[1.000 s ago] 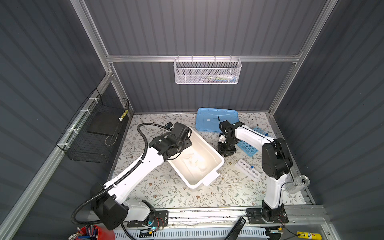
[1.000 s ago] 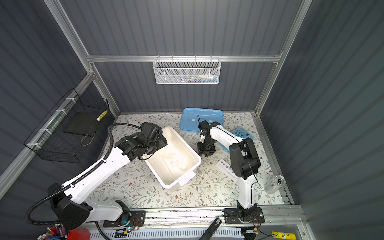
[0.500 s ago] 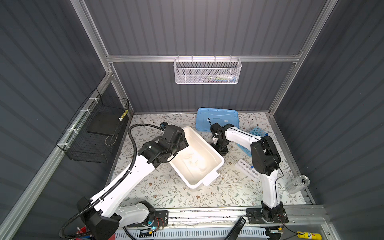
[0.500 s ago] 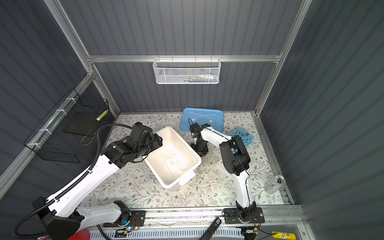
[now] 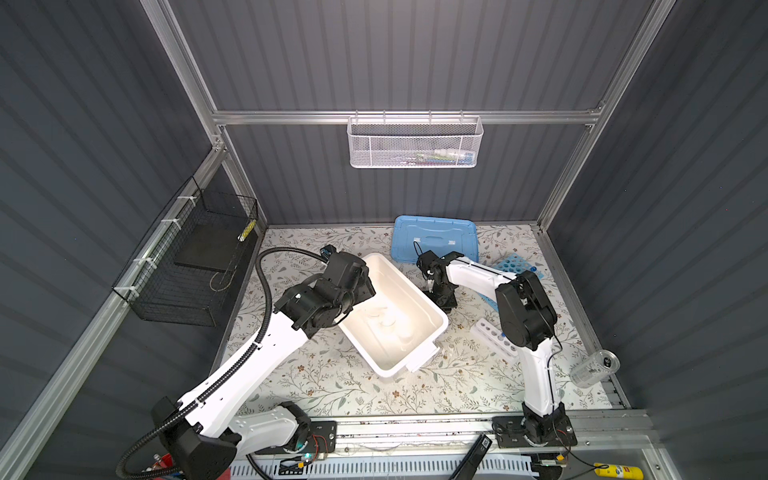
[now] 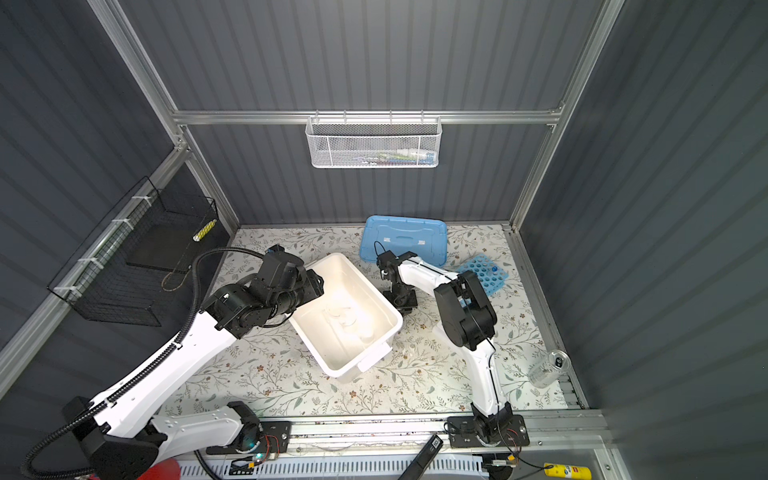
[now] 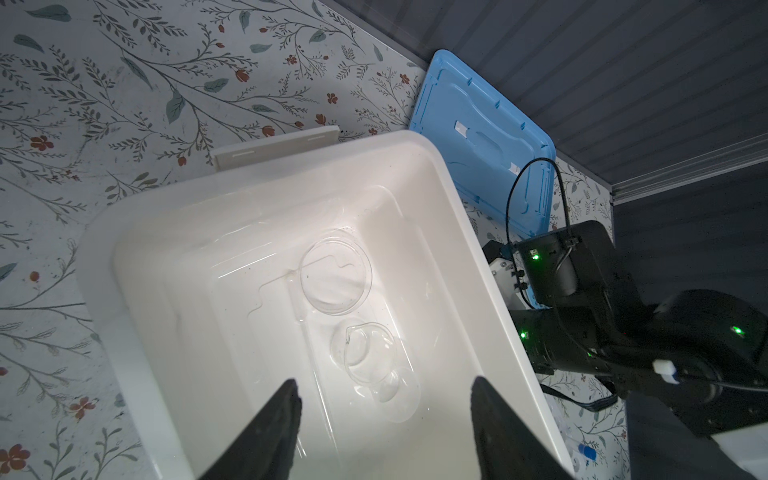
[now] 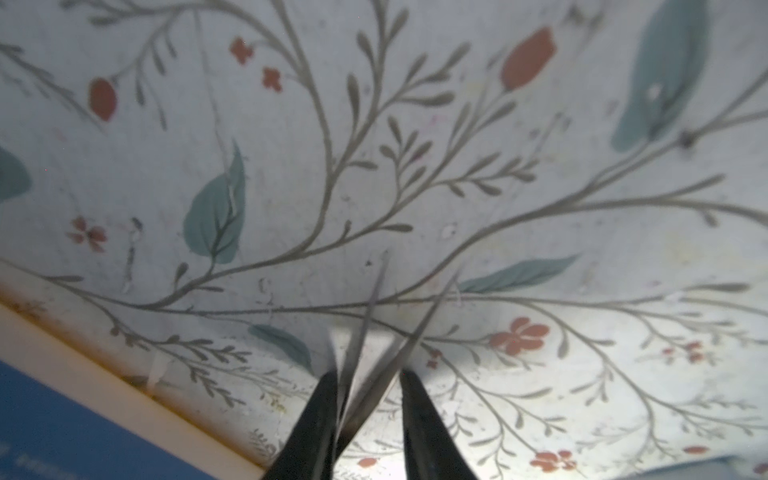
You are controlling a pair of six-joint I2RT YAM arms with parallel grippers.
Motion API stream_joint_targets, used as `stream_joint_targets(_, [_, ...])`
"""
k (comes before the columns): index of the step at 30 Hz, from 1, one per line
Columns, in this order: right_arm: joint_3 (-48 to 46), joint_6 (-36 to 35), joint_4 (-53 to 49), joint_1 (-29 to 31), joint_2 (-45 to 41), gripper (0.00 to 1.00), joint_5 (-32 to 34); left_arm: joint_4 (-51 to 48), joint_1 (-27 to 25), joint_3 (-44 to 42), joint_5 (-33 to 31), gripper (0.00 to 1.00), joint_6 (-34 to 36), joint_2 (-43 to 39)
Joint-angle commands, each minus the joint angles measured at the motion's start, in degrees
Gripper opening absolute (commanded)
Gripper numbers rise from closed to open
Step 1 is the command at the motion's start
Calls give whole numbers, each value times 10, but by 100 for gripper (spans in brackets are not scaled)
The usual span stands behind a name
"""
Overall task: Organize the chemistry lab equipment
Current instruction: 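Close the right gripper on the metal tweezers while the left arm draws back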
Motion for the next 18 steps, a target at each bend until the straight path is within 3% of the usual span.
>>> stream_joint_targets(1, [-23,-2,31,0,30,28,33,-19,1,-5,-12,66,8,-17])
stream_joint_targets(7, [-20,-5,28,1,35,27,34,-21,2,-2,-18,67,8,-17])
stream_joint_targets(18, [-10,-21,24,5,53,14,46,-16,1,-26,-21,66,-3,-37])
